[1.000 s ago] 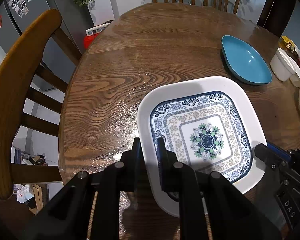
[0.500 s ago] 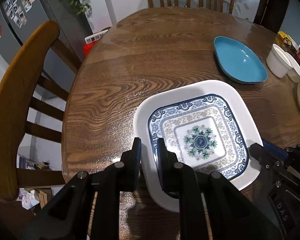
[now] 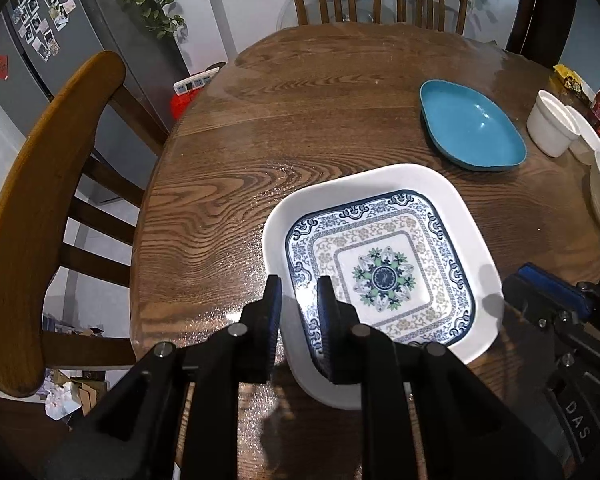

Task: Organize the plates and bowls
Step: 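Lower the large plate onto the small plate and open both grippers, then move both grippers to the rim of the teal square dish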

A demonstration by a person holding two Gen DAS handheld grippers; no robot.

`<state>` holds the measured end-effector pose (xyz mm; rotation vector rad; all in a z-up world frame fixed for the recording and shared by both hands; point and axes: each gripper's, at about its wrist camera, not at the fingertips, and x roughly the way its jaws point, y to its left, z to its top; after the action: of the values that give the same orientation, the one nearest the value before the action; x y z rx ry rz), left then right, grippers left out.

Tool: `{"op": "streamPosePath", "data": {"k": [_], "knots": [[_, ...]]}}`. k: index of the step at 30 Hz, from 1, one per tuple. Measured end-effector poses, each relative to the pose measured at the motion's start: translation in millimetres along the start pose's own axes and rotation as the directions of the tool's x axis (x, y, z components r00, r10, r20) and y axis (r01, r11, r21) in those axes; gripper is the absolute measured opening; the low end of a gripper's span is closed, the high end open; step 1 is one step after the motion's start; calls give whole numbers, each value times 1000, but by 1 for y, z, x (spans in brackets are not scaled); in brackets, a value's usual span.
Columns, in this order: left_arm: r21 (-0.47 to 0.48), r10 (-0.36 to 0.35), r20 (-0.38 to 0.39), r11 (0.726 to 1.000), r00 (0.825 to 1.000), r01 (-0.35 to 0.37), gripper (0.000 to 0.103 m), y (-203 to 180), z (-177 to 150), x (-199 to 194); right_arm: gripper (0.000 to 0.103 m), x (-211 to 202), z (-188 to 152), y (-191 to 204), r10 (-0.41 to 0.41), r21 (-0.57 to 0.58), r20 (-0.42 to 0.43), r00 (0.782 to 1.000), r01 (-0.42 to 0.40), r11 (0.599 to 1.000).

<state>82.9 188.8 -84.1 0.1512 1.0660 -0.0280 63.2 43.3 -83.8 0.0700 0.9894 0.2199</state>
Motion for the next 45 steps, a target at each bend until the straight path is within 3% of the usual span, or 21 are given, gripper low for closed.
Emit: {"op": "streamPosePath", "data": {"k": [2, 7, 9, 11, 13, 16, 19, 26, 33, 40, 42, 45], "knots": [[-6, 4, 8, 1000, 1000, -4, 29, -1, -1, -4, 9, -2, 0, 0, 3, 2, 0, 1000, -3, 1000], [-19, 13, 29, 1000, 1000, -12, 42, -2, -3, -15, 9, -8, -1, -2, 8, 0, 4, 1000, -8, 1000], [-26, 14, 35, 1000, 999, -14, 52, -2, -4, -19, 11, -11, -2, -2, 12, -2, 7, 1000, -12, 1000], [-32, 20, 47, 999, 999, -18, 63, -4, -6, -26, 24, -15, -3, -4, 15, -4, 15, 1000, -15, 1000], [-41, 22, 59, 999, 998, -20, 65, -5, -8, -33, 42, -20, -4, -7, 21, 4, 26, 999, -21, 1000], [-55, 26, 70, 998, 997, -22, 66, -9, -11, -44, 44, -26, -6, -13, 29, 11, 32, 999, -29, 1000], [-67, 32, 84, 997, 996, -26, 76, -13, -14, -56, 44, -31, -8, -19, 36, 19, 33, 999, -36, 999], [-98, 32, 100, 995, 994, -23, 79, -25, -27, -90, 44, -44, -14, -32, 72, 15, 30, 997, -72, 997], [-117, 30, 103, 993, 994, -18, 89, -40, -48, -122, 44, -63, -17, -46, 150, 2, 33, 988, -150, 989], [-175, -37, 92, 983, 995, 53, 89, -41, -67, -162, 44, -83, -15, -55, 237, -23, 45, 971, -236, 971], [-194, -28, 115, 980, 993, 50, 89, -42, -66, -178, 44, -87, -12, -55, 254, -31, 55, 966, -252, 967], [-208, -77, 136, 973, 988, 104, 90, -46, -63, -192, 44, -92, -10, -60, 285, -37, 62, 957, -283, 958]]}}
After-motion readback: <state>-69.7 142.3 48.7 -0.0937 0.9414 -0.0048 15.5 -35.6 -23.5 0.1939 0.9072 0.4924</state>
